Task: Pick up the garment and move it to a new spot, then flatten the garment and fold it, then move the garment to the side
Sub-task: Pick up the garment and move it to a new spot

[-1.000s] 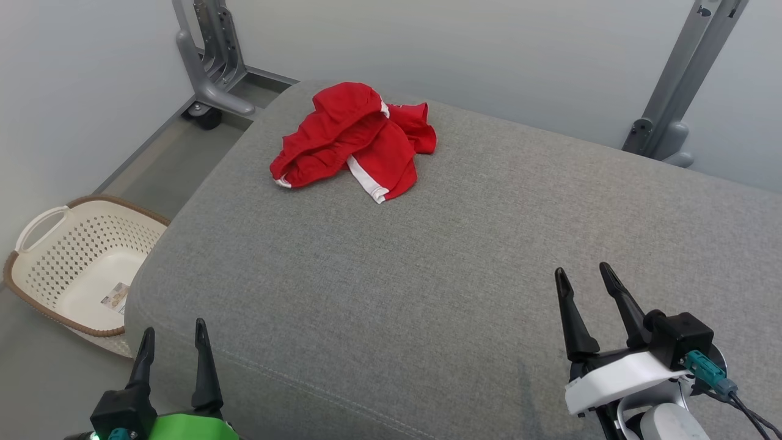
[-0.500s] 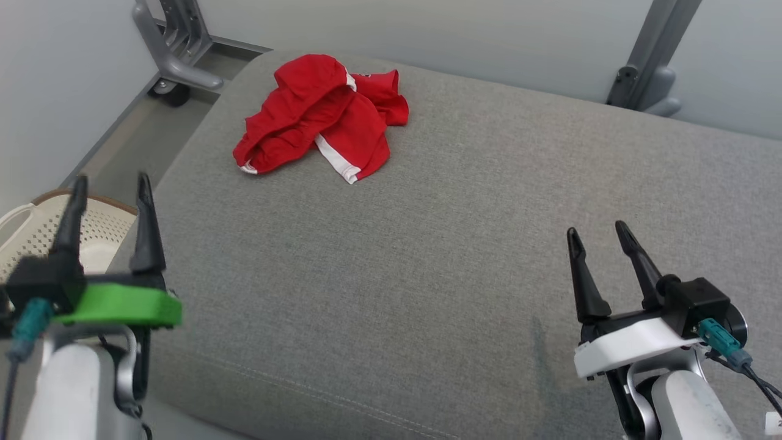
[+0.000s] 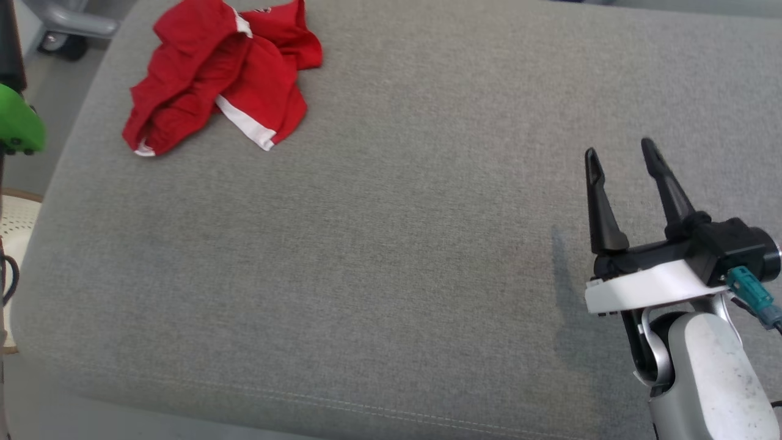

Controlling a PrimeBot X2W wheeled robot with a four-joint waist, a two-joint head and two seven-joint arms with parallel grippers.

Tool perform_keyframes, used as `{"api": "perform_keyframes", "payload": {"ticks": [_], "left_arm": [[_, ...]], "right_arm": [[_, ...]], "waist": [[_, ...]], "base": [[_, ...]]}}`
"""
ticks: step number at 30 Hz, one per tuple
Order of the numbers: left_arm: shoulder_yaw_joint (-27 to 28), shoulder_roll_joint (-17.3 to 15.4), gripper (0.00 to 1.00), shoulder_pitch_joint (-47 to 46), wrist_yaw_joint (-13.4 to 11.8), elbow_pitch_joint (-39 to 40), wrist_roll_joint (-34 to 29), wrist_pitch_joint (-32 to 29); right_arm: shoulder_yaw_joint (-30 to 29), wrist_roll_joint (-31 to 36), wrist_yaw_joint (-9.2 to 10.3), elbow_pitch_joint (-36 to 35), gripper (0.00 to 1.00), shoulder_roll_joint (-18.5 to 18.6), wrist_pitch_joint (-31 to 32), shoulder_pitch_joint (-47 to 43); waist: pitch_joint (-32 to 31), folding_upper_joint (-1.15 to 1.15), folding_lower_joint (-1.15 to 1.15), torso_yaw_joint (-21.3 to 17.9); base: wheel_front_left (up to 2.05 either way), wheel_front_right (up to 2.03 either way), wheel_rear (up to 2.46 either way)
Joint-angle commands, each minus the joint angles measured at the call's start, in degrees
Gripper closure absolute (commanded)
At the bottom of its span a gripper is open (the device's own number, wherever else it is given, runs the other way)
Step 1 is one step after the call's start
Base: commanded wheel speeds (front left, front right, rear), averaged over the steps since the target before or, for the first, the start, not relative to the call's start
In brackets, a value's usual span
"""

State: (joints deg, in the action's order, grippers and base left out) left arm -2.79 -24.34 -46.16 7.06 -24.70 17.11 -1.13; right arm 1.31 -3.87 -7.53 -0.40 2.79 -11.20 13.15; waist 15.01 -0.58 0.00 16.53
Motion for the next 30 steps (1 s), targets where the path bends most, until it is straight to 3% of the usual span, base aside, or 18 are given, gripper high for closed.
{"api": "perform_keyframes", "payload": {"ticks": [1, 7, 14, 19, 30], "left_arm": [[-0.6, -0.6, 0.0, -2.2, 0.2, -1.5, -0.1, 0.1], [-2.0, -2.7, 0.0, -8.8, 0.4, -9.7, -0.5, 0.8], [-2.9, -1.9, 0.0, -12.4, 0.3, -19.0, 0.3, 2.9], [-4.9, -1.5, 0.0, -14.1, 0.4, -23.7, 1.3, 2.5], [-6.6, -3.9, 0.0, -17.2, -0.5, -29.3, 1.4, 5.8]], "right_arm": [[-0.4, 0.5, 0.08, -1.0, 0.0, 0.2, -0.3, 1.5], [-0.6, 2.0, 0.08, -4.9, 0.0, 0.1, -0.2, 4.8], [-0.2, 2.7, 0.08, -9.4, 0.0, 0.1, 0.3, 6.2], [-0.5, 3.1, 0.08, -11.8, 0.0, 0.1, 0.7, 5.1], [-0.1, 2.2, 0.08, -12.4, 0.0, 0.1, 0.3, 5.2]], "waist": [[8.4, 0.58, 0.0, -7.3], [15.4, 0.58, 0.0, -12.2], [19.9, 0.58, 0.0, -16.0], [20.8, 0.58, 0.0, -16.9], [21.2, 0.58, 0.0, -17.1]], "base": [[0.0, 0.0, 0.0], [0.0, 0.0, 0.0], [0.0, 0.0, 0.0], [0.0, 0.0, 0.0], [0.0, 0.0, 0.0]]}}
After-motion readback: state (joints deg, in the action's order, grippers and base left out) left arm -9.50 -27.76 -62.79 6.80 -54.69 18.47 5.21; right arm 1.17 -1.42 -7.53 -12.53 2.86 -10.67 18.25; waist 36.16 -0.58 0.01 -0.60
